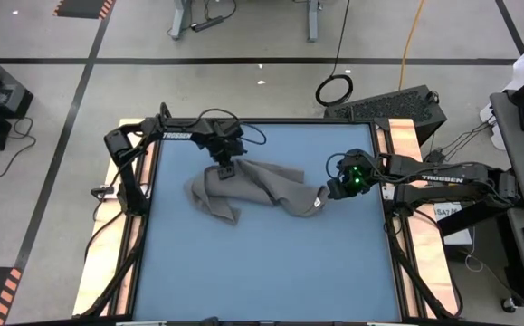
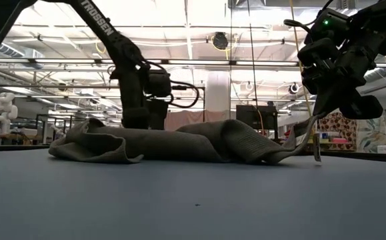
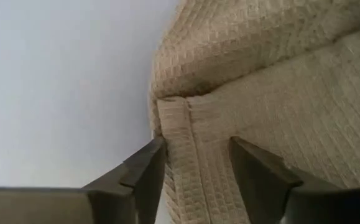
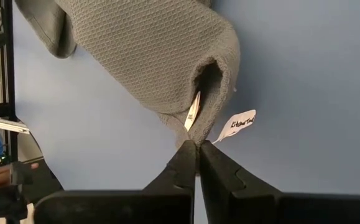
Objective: Roll towel
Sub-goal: Fold the gray towel
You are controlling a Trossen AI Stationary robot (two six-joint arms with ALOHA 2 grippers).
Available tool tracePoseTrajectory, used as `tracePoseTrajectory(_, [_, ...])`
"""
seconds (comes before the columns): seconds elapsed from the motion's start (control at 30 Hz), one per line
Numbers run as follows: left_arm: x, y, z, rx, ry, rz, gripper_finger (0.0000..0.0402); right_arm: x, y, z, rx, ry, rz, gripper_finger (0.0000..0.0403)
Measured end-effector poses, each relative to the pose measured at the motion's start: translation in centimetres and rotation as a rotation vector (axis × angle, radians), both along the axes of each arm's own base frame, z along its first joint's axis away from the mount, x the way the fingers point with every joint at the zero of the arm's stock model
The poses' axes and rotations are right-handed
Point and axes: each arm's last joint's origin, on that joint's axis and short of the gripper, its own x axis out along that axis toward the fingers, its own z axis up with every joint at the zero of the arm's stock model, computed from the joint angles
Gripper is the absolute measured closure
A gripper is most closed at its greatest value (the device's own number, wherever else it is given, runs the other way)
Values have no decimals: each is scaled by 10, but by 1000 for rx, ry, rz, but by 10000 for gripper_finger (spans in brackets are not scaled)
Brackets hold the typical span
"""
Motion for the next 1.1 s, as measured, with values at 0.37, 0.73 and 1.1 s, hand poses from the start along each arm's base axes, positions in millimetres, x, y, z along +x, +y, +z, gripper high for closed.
tracePoseTrajectory(0.37, [13, 0, 2, 24, -125, -20, 300, 0, 0, 0, 1, 0, -1, 399])
tracePoseTrajectory(0.73, [17, -8, 12, -18, -124, 19, 382, 0, 0, 0, 11, 0, -2, 399])
tracePoseTrajectory(1.1, [1, -22, 88, 68, -266, 27, 380, 0, 0, 0, 9, 2, -4, 399])
